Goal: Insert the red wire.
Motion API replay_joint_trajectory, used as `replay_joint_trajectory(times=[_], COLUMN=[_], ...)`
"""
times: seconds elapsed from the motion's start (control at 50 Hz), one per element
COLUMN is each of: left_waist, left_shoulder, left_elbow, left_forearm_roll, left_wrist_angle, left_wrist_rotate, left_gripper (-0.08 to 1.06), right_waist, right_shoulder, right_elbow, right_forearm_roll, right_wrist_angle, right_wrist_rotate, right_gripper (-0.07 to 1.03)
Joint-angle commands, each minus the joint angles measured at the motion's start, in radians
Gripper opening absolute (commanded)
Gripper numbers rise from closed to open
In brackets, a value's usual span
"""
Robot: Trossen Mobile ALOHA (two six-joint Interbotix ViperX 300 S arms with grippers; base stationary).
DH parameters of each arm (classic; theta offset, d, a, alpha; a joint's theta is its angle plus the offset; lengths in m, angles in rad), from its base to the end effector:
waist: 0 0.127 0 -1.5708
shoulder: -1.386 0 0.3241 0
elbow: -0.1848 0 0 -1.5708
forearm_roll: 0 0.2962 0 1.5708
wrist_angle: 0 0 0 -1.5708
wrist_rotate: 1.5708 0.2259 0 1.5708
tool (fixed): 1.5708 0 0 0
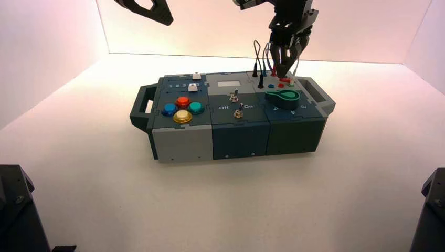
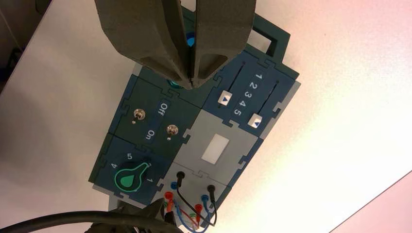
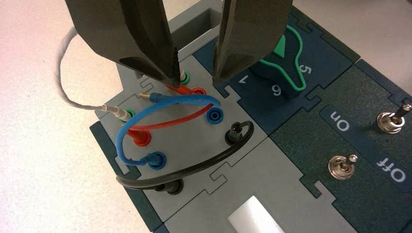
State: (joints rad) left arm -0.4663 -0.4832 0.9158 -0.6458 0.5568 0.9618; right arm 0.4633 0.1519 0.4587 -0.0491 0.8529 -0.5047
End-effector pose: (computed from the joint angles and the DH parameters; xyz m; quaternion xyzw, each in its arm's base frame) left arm 0.2426 -0.2025 0.1456 0.1926 0.3552 -0.4244 0.8103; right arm 0.3384 0.1597 0.0386 -0.3524 0.5822 0.3235 0.6574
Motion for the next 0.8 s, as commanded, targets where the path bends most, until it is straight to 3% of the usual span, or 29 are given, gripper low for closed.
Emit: replay_joint_trajectory(times=[0.02, 0.5, 0.8], left_waist=[-0.006, -0.006, -0.006], left_shoulder=[-0.012, -0.017, -0.018], left_elbow=[-0.011, -0.009, -0.009], left_forearm_roll=[-0.002, -0.002, -0.002], left_wrist_angle=[-0.006, -0.006, -0.006], left_wrist_rotate=[0.003, 0.005, 0.003], left_gripper=[-0.03, -0.03, -0.03], right_waist=[-0.003, -0.003, -0.003], right_shoulder=[-0.009, 0.048, 0.054], right_elbow=[-0.014, -0.038, -0.069], right_forearm_roll=[-0.003, -0.014, -0.071], right_wrist_angle=[-0.006, -0.017, -0.005], right_wrist_rotate=[0.0, 0.003, 0.006], right_gripper=[0.38, 0.38, 0.38])
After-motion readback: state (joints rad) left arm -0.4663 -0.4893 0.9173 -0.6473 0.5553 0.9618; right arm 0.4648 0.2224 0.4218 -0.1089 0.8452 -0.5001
